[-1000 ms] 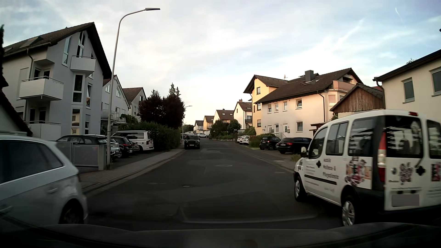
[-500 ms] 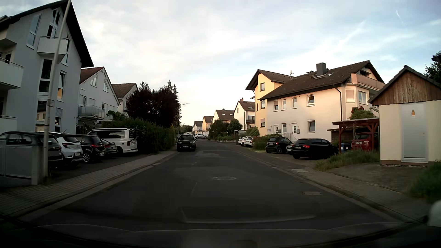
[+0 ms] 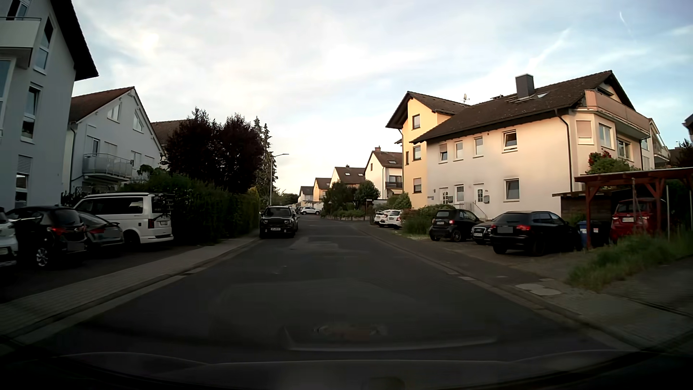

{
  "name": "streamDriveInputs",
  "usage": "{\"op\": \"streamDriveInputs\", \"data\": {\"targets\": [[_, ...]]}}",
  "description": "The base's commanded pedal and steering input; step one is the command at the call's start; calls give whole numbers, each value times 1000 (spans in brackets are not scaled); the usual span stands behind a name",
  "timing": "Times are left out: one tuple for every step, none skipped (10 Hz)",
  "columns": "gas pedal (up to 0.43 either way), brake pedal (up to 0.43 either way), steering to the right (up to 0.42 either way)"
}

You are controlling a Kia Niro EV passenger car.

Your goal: Follow the waypoints while adhering to traffic rules and regulations

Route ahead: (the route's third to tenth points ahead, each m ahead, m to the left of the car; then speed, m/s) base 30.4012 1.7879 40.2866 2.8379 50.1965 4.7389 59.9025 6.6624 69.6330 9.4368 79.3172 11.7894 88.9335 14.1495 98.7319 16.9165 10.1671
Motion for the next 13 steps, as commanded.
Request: {"op": "streamDriveInputs", "data": {"targets": [[39, 0, 4], [28, 0, 4], [0, 0, 3], [0, 0, 3], [0, 0, 2], [0, 0, 0], [0, 0, -3], [0, 0, -4], [0, 0, -4], [0, 0, -6], [0, 0, -6], [0, 0, -7], [0, 0, -9]]}}
